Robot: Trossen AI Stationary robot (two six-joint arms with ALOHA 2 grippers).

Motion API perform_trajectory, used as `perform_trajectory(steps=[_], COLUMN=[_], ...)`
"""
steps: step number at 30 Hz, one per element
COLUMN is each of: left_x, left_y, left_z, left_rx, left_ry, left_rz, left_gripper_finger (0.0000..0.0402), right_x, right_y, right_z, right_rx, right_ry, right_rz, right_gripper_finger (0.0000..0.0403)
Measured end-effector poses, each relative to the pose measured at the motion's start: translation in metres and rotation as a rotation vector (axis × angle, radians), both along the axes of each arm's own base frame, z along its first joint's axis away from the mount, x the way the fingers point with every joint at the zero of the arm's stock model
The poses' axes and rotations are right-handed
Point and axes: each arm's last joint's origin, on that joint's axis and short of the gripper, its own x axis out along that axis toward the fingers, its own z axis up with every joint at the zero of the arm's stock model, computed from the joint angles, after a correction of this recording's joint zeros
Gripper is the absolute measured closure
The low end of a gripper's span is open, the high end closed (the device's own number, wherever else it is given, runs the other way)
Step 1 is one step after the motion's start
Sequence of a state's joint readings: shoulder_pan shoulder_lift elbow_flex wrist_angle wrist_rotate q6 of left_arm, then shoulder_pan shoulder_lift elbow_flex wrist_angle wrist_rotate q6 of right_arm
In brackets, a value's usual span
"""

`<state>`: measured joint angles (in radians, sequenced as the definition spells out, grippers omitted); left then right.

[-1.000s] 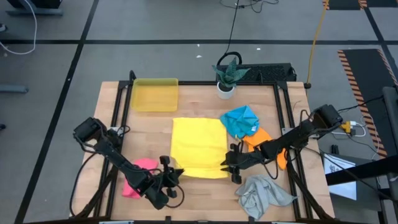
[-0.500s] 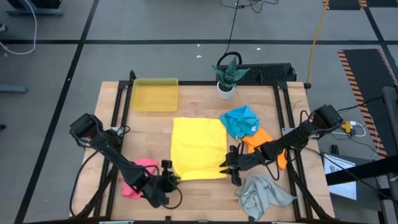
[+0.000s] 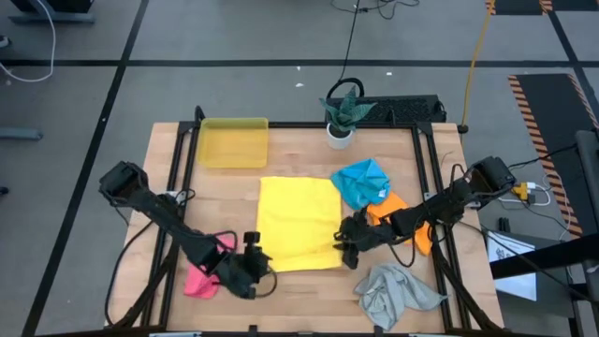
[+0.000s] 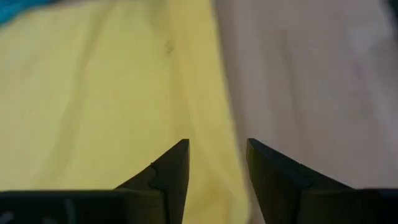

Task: Fold microfiber towels
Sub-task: Fold the yellow microfiber cloth

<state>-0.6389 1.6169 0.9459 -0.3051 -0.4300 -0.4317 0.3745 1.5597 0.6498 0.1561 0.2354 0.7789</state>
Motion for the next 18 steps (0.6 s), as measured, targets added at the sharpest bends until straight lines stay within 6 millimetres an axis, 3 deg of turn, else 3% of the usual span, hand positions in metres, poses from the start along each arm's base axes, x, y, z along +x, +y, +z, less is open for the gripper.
perform_trajectory(steps=[3,6,12,18], left_x=[-0.003,-0.005,-0.012,-0.019], left_y=[0.015,0.020,-0.006,-0.019], left_z=[-0.019,-0.032,-0.030,-0.023], left_rx=[-0.034,-0.139,-0.441,-0.464], left_ry=[0.050,0.064,-0.018,-0.067], left_rz=[0.036,-0.014,-0.382,-0.464], left_gripper_finger=[0.0263,0.0283,0.0315,0.0337], right_x=[0.001,0.005,0.002,-0.011], right_y=[-0.008,-0.004,0.025,0.049], right_z=[-0.003,0.001,0.009,0.009], right_rx=[0.007,0.052,0.169,0.233], right_ry=[0.023,-0.011,-0.087,-0.047], right_rz=[-0.042,0.060,0.304,0.445], right_gripper_finger=[0.0298,0.0318,0.0353,0.0375])
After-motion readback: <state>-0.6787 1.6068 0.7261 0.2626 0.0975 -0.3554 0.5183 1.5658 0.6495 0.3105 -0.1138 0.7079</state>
